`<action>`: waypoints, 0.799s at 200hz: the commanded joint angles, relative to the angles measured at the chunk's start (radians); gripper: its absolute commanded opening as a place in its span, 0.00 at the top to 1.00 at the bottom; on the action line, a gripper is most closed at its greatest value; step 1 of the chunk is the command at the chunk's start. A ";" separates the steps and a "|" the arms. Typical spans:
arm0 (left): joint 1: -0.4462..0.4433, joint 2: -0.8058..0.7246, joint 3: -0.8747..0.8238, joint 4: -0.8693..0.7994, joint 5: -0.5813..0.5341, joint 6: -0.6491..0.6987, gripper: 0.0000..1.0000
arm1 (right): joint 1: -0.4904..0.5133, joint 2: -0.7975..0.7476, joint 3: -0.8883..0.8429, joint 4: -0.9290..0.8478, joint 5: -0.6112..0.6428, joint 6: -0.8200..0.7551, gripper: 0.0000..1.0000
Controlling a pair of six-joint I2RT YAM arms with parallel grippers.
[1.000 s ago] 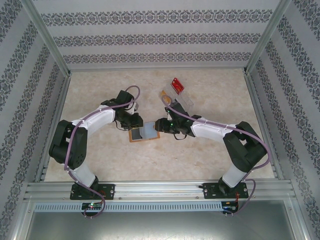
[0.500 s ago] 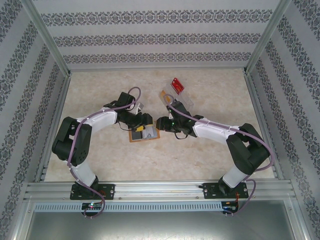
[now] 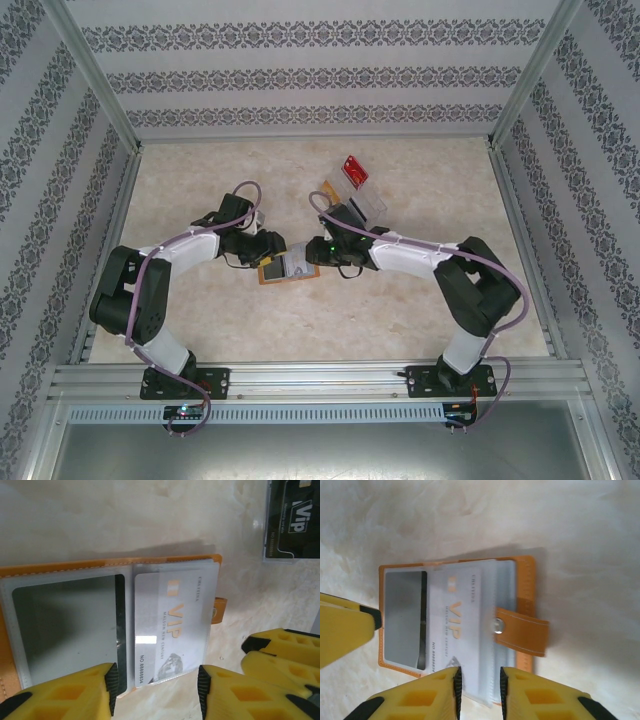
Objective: Take the credit cards out of the card holder
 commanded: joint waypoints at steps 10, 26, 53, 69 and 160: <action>0.003 0.011 -0.025 0.082 0.009 -0.049 0.60 | 0.017 0.066 0.076 -0.033 -0.009 -0.017 0.74; 0.002 0.024 -0.029 0.105 0.026 -0.060 0.62 | 0.016 0.092 0.093 -0.042 -0.010 -0.016 0.74; 0.003 0.050 -0.021 0.133 0.076 -0.067 0.65 | 0.017 0.118 0.101 -0.049 -0.006 -0.015 0.75; 0.003 0.068 -0.006 0.126 0.097 -0.061 0.66 | 0.015 0.131 0.106 -0.059 -0.003 -0.016 0.75; 0.002 0.120 0.014 0.081 0.082 -0.012 0.65 | -0.006 0.197 0.097 -0.111 -0.003 0.017 0.79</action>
